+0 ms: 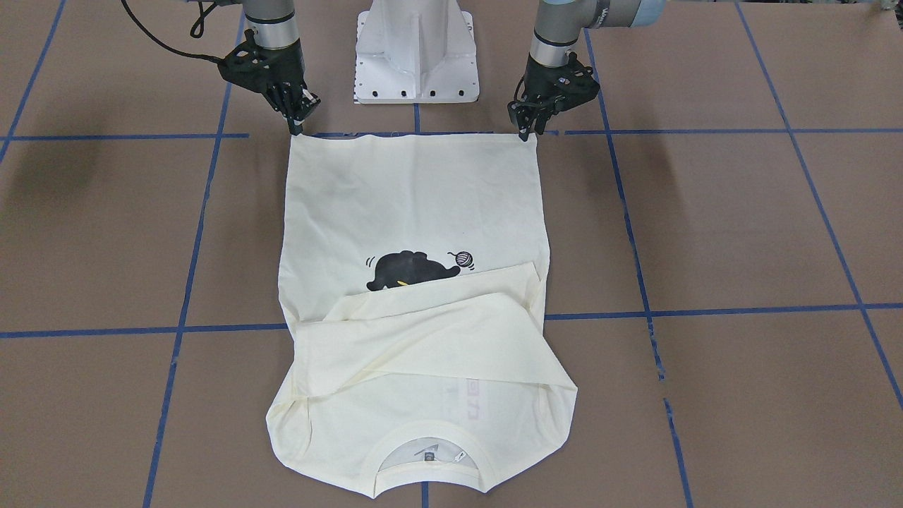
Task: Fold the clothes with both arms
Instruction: 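Lower the left gripper to the hem corner nearest it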
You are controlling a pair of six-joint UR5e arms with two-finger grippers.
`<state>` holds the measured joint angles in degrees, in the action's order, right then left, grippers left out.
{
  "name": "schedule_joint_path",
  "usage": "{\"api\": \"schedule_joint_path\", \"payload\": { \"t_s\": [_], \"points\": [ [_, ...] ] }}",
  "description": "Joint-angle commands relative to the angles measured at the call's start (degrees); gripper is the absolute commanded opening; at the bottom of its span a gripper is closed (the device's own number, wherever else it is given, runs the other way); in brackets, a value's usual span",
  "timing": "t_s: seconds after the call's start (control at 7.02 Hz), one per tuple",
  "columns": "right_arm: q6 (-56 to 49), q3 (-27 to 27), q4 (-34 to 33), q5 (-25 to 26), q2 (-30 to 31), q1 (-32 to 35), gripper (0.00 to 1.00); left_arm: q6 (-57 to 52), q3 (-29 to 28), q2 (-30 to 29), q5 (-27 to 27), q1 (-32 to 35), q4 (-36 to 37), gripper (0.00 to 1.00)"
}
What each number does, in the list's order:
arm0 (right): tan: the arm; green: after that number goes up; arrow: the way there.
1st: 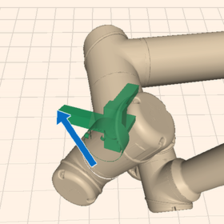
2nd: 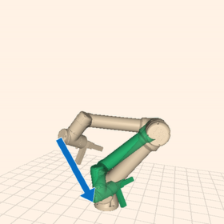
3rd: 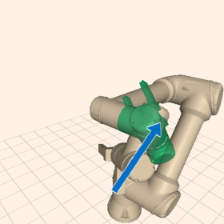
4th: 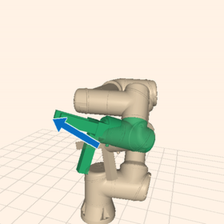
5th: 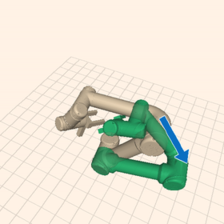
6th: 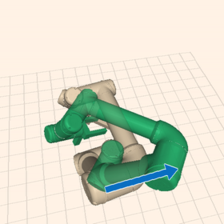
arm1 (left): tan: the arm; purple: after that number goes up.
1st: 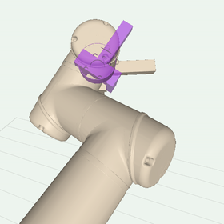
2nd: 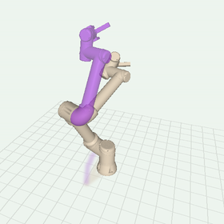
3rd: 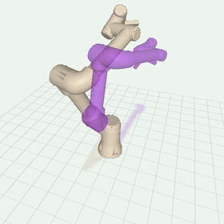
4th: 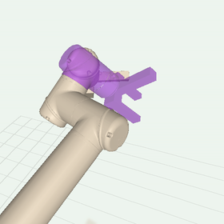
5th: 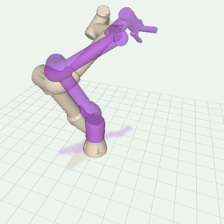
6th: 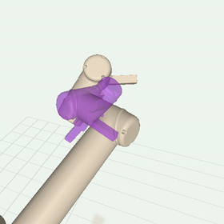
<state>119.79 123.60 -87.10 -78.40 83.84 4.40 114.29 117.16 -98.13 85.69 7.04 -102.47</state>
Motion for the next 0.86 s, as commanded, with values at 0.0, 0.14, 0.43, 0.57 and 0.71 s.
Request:
{"api": "schedule_joint_path", "payload": {
  "t_s": [0.0, 0.14, 0.43, 0.57, 0.71],
  "points": [
    [0.0, 0.1, 0.0, 0.0, 0.0, 0.0, 0.00, 0.0, -0.1, 0.1, 0.0, 0.0, 0.1, 0.26],
    [0.0, 0.1, 0.0, 0.0, 0.0, 0.0, 0.00, 0.0, -0.1, 0.1, 0.0, 0.0, 0.1, 0.00],
    [0.0, 0.1, 0.0, 0.0, 0.1, 0.0, 0.00, 0.0, 0.0, 0.0, 0.1, 0.0, 0.1, 0.00],
    [0.0, 0.1, 0.0, 0.0, 0.1, 0.0, 0.00, 0.0, 0.4, 0.0, 0.2, 0.0, 0.1, 0.00],
    [0.0, 0.4, 0.0, 0.0, 0.2, 0.1, 0.00, 0.1, 1.3, 0.0, 0.2, 0.0, 0.1, 0.00]
  ]
}}
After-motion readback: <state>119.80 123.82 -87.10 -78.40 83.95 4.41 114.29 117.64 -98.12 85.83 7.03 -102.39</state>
